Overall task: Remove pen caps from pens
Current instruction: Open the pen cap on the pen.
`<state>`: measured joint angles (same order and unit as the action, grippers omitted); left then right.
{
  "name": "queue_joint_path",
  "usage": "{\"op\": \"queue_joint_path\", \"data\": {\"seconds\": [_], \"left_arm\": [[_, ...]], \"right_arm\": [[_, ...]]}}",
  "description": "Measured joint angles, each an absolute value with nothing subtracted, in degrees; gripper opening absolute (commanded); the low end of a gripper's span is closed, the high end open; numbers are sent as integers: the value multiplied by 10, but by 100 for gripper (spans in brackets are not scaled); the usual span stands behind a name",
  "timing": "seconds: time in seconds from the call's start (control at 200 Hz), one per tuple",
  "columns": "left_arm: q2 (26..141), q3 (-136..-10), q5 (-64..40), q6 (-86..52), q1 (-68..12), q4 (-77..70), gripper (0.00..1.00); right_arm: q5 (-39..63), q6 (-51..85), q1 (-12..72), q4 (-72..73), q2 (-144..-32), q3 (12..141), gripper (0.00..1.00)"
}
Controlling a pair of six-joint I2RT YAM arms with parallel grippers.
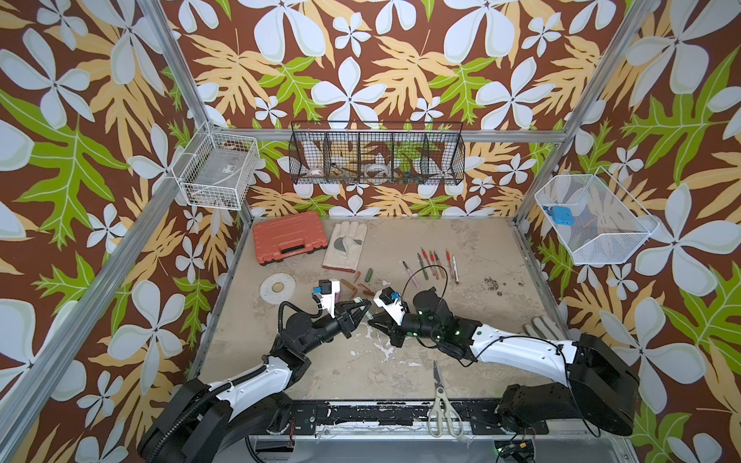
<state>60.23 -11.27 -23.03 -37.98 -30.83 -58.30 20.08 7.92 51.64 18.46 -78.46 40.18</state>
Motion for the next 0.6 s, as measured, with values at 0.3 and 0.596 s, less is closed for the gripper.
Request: {"op": "queue_joint_path", "data": {"seconds": [0.3, 0.596], "left_arm": [[564, -110, -218, -373, -306, -553, 0], [559, -110, -107, -346, -291, -547, 0]], "right_arm": [[206, 67, 517, 197, -776, 395, 0], [209, 70, 514, 103, -787, 394, 0]]}}
